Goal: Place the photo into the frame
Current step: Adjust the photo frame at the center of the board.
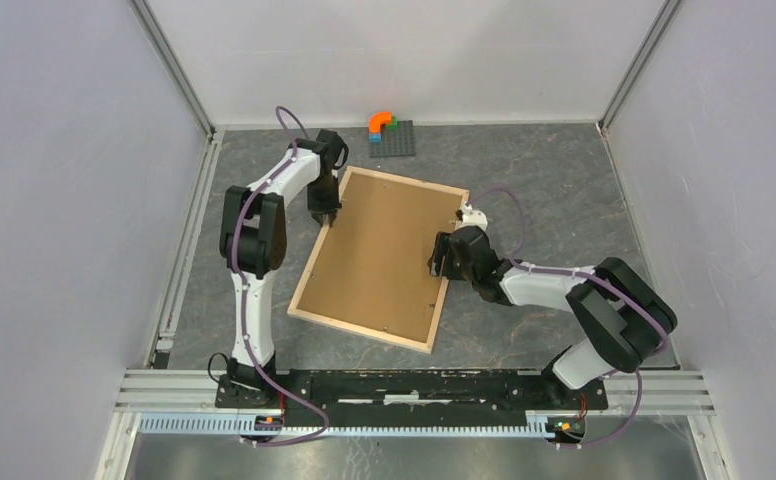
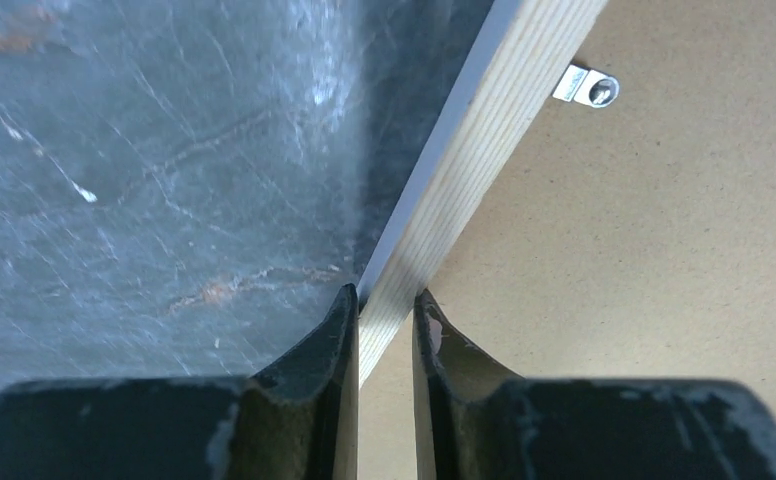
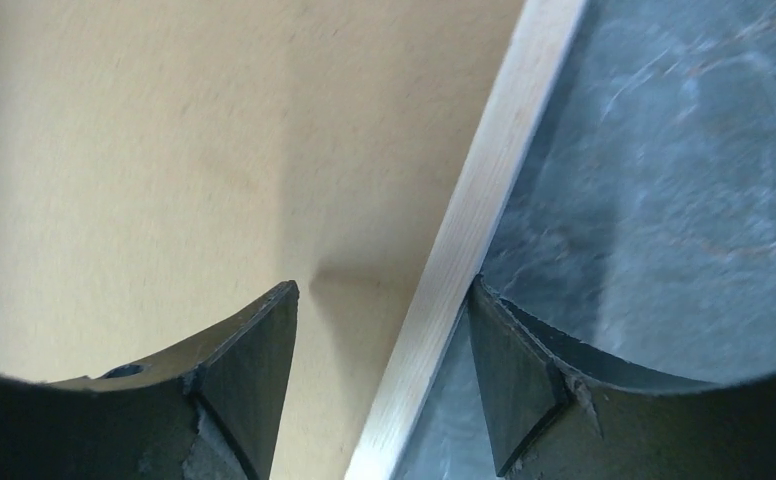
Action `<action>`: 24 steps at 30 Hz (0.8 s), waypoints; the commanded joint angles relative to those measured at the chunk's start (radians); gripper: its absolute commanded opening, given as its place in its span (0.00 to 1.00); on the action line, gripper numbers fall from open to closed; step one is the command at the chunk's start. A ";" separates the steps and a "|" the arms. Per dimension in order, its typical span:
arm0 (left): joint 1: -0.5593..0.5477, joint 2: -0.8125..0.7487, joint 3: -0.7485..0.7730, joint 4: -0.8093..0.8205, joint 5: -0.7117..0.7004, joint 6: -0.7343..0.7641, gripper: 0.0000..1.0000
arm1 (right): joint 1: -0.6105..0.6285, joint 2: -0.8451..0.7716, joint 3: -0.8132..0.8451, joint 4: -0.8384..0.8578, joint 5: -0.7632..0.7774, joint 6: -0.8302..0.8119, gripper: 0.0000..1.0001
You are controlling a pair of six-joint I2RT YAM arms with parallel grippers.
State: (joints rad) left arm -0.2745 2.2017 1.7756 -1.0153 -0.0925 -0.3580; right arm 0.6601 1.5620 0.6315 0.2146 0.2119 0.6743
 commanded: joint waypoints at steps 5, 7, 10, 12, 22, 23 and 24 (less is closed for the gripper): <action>-0.014 -0.025 0.046 0.127 0.042 0.015 0.51 | 0.116 -0.162 -0.132 -0.004 -0.080 0.065 0.73; -0.016 -0.098 -0.010 0.126 0.009 0.022 0.59 | 0.113 -0.204 -0.122 -0.073 0.015 0.000 0.77; -0.033 -0.245 -0.105 0.134 -0.048 0.021 0.80 | 0.095 -0.264 -0.108 -0.123 0.131 -0.157 0.85; -0.044 -0.359 -0.197 0.138 -0.070 0.008 0.88 | 0.048 -0.290 -0.101 -0.101 0.118 -0.260 0.88; -0.124 -0.915 -0.836 0.224 0.150 -0.294 0.96 | -0.181 -0.022 0.340 -0.194 -0.088 -0.468 0.90; -0.138 -0.961 -0.889 0.234 0.177 -0.339 0.97 | -0.194 0.026 0.382 -0.173 -0.120 -0.467 0.91; -0.153 -0.996 -0.924 0.244 0.199 -0.368 0.99 | -0.206 0.073 0.419 -0.151 -0.150 -0.466 0.91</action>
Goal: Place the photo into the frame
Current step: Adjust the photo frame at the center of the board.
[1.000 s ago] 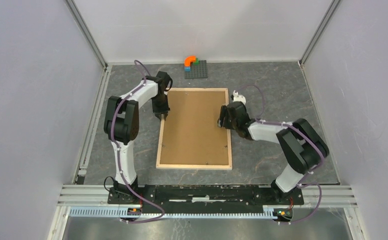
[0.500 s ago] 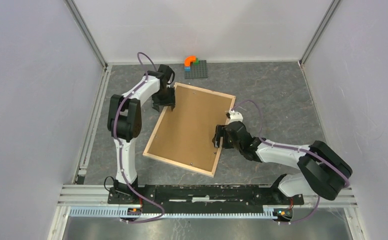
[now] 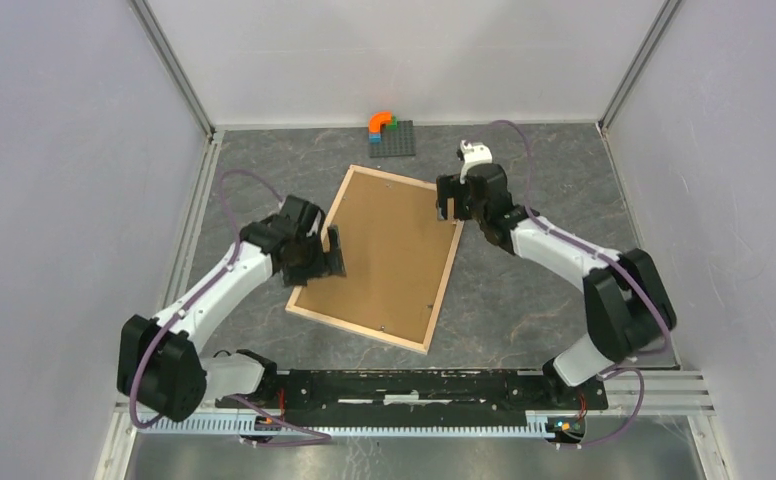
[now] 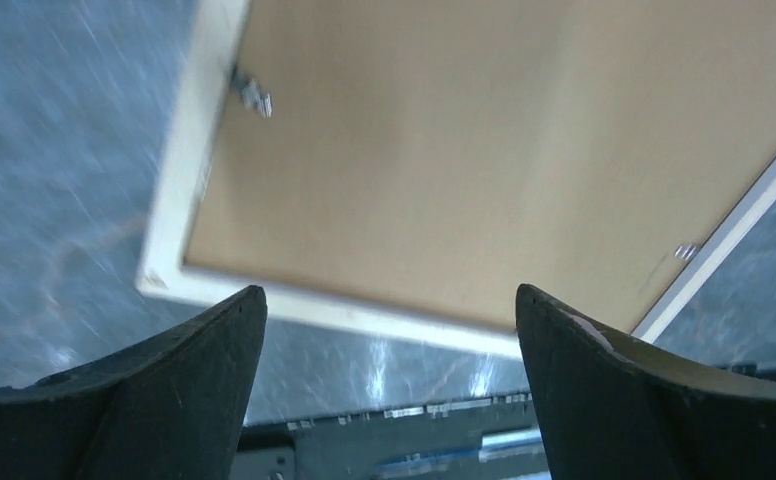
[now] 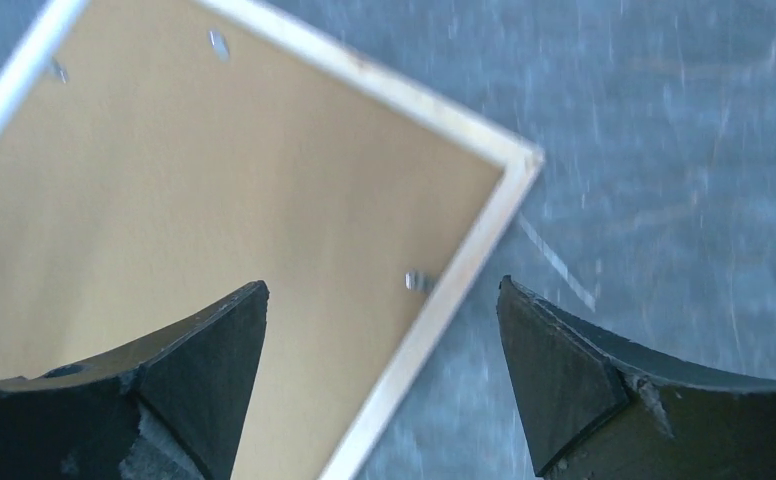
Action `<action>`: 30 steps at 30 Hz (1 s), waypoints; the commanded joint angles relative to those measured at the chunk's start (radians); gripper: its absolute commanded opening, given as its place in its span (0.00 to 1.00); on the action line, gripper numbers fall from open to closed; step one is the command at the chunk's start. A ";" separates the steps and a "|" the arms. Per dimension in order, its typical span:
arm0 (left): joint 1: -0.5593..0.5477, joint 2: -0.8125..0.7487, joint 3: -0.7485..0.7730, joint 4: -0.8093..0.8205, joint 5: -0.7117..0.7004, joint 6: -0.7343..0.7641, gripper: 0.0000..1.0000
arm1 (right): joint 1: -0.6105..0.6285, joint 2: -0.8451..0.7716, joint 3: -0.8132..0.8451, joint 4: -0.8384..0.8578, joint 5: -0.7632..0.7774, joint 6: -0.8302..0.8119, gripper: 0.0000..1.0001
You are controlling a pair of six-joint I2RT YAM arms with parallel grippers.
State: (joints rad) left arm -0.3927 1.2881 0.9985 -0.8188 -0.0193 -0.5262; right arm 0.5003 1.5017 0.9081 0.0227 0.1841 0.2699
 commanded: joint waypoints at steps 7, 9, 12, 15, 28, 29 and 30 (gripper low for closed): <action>-0.111 -0.182 -0.275 0.135 0.234 -0.386 1.00 | -0.084 0.556 0.635 -0.102 -0.232 -0.034 0.88; -0.126 -0.156 -0.301 0.165 0.259 -0.426 0.98 | -0.093 0.634 0.731 -0.122 -0.259 -0.020 0.87; -0.142 -0.138 -0.348 0.206 0.263 -0.484 0.94 | -0.101 0.705 0.796 -0.109 -0.267 -0.024 0.87; -0.149 -0.148 -0.413 0.261 0.260 -0.555 0.91 | -0.104 0.756 0.833 -0.110 -0.304 -0.023 0.87; -0.128 0.075 -0.304 0.283 0.088 -0.424 0.78 | -0.113 0.536 0.419 -0.030 -0.356 0.045 0.84; -0.120 0.086 -0.289 0.270 0.063 -0.406 0.73 | -0.113 0.498 0.363 -0.030 -0.352 0.048 0.83; -0.108 0.096 -0.276 0.262 0.047 -0.384 0.70 | -0.112 0.459 0.302 -0.030 -0.346 0.056 0.83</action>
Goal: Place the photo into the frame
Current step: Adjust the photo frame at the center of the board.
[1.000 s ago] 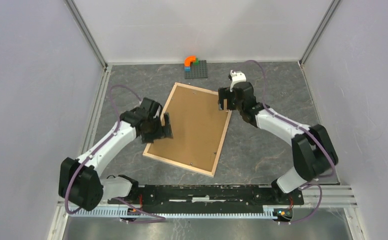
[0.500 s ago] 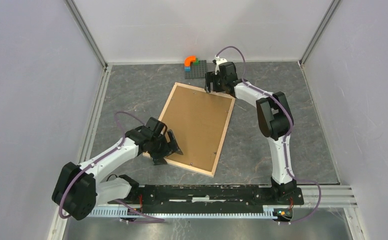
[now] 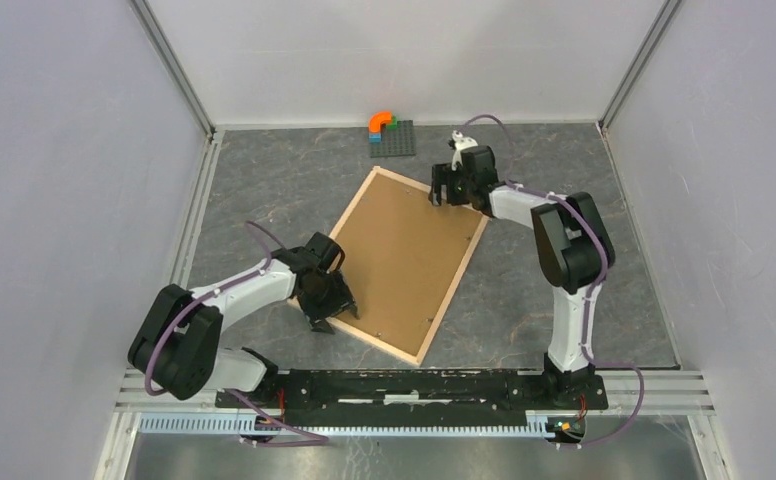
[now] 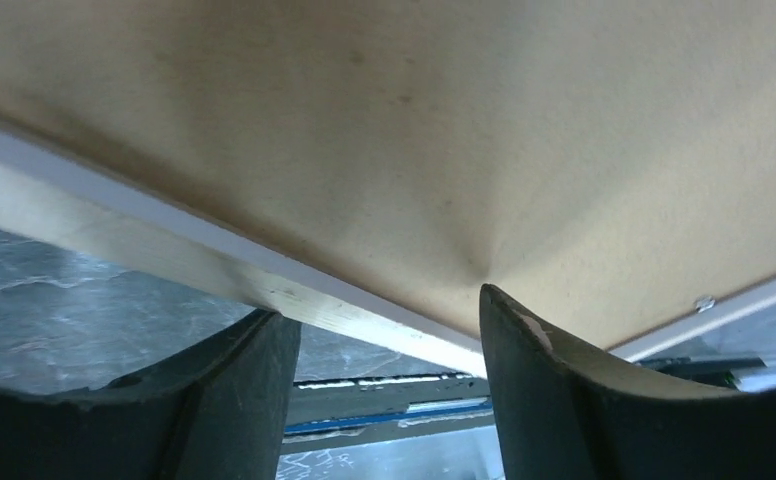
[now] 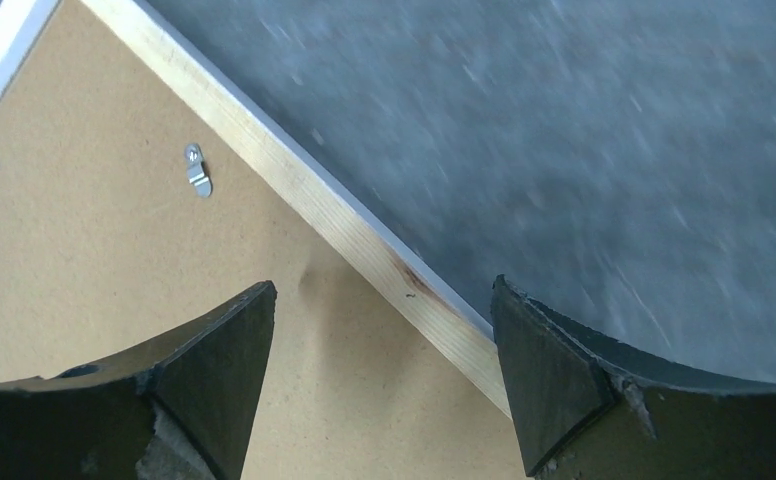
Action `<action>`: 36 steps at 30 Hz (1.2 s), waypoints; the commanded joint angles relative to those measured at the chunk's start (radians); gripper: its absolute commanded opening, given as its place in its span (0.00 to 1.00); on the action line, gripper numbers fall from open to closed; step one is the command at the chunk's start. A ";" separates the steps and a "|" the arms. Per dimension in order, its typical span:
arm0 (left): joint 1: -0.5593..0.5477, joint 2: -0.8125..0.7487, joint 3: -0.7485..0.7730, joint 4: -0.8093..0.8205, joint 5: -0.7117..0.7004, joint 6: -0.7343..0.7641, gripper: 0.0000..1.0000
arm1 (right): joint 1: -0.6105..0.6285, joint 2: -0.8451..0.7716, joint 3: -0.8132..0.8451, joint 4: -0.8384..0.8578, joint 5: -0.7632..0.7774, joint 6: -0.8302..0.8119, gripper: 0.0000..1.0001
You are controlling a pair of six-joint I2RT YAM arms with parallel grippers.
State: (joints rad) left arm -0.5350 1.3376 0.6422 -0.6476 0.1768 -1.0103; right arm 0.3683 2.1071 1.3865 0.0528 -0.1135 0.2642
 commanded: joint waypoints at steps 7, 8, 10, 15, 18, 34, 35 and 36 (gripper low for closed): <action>0.105 0.093 0.166 0.043 -0.267 0.251 0.38 | 0.022 -0.437 -0.599 0.052 0.001 0.124 0.82; 0.110 0.102 0.176 0.039 -0.277 0.268 0.33 | 0.024 -0.467 -0.639 0.062 0.003 0.128 0.83; 0.126 0.112 0.192 0.032 -0.287 0.302 0.26 | 0.037 -0.503 -0.668 0.060 0.042 0.110 0.83; 0.135 0.118 0.179 0.034 -0.288 0.343 0.16 | 0.065 -0.485 -0.584 0.005 0.227 0.096 0.90; 0.135 0.120 0.163 0.039 -0.276 0.342 0.13 | 0.072 -0.425 -0.494 -0.041 0.290 0.148 0.91; 0.135 0.130 0.133 0.066 -0.242 0.318 0.02 | 0.115 -0.177 -0.188 -0.213 0.484 0.293 0.80; 0.135 0.129 0.132 0.068 -0.241 0.319 0.02 | 0.116 -0.174 -0.190 -0.208 0.488 0.298 0.80; 0.135 0.130 0.132 0.068 -0.241 0.317 0.02 | 0.116 -0.169 -0.187 -0.205 0.491 0.300 0.80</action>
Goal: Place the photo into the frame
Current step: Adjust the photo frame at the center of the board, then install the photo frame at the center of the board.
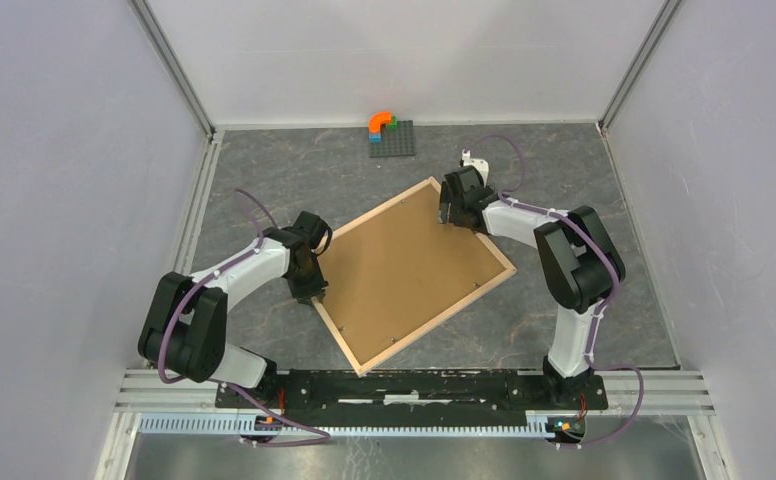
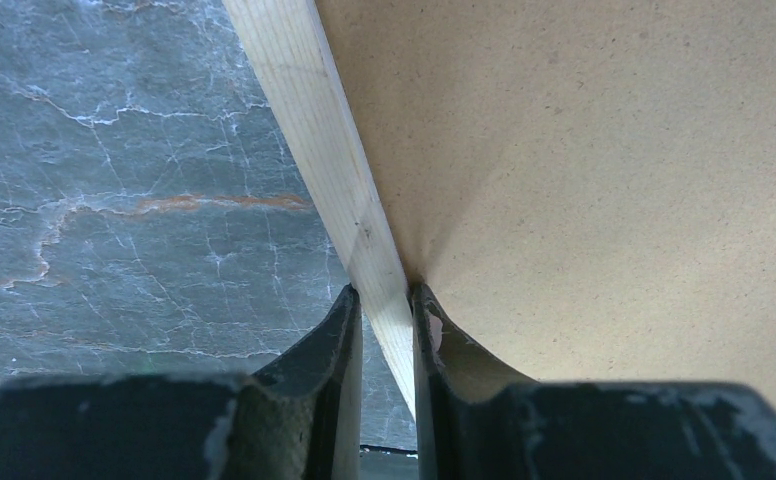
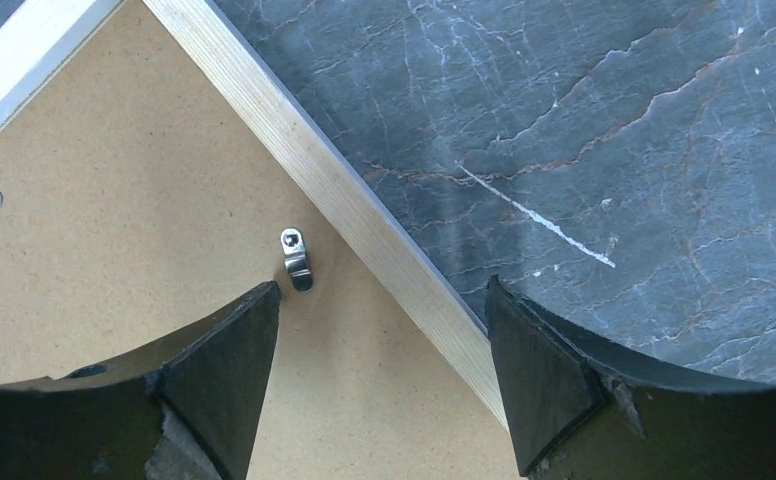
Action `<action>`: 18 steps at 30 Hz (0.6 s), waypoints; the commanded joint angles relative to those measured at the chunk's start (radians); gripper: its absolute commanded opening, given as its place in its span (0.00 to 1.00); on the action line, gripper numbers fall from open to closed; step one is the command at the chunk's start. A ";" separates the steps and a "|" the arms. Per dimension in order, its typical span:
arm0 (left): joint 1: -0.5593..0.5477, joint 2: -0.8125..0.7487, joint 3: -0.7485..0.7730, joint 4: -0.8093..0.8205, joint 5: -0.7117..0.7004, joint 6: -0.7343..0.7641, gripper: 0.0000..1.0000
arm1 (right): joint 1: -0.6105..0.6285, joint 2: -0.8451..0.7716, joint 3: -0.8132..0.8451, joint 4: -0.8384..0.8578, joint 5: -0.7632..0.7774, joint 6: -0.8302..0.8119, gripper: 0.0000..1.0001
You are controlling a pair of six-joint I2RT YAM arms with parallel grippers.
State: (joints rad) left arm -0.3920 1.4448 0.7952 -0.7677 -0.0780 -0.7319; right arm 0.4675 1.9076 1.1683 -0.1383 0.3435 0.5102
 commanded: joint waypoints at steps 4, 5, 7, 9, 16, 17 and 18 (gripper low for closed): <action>-0.007 0.026 -0.021 0.196 0.023 0.038 0.02 | 0.016 0.052 0.057 -0.038 0.052 0.063 0.79; -0.008 0.028 -0.022 0.197 0.027 0.038 0.02 | 0.016 0.054 0.058 -0.043 0.058 0.069 0.77; -0.008 0.029 -0.023 0.199 0.030 0.038 0.02 | 0.018 0.055 0.057 -0.052 0.081 0.086 0.76; -0.008 0.028 -0.024 0.199 0.032 0.037 0.02 | 0.016 0.060 0.057 -0.051 0.086 0.092 0.71; -0.008 0.022 -0.028 0.206 0.039 0.034 0.02 | 0.017 0.076 0.058 -0.075 0.082 0.138 0.59; -0.008 0.023 -0.028 0.207 0.041 0.035 0.02 | 0.018 0.074 0.057 -0.080 0.078 0.146 0.58; -0.008 0.025 -0.028 0.206 0.041 0.034 0.02 | 0.019 0.073 0.052 -0.076 0.075 0.154 0.58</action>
State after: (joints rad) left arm -0.3920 1.4445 0.7937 -0.7654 -0.0761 -0.7319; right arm 0.4755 1.9446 1.2133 -0.1661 0.4332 0.5968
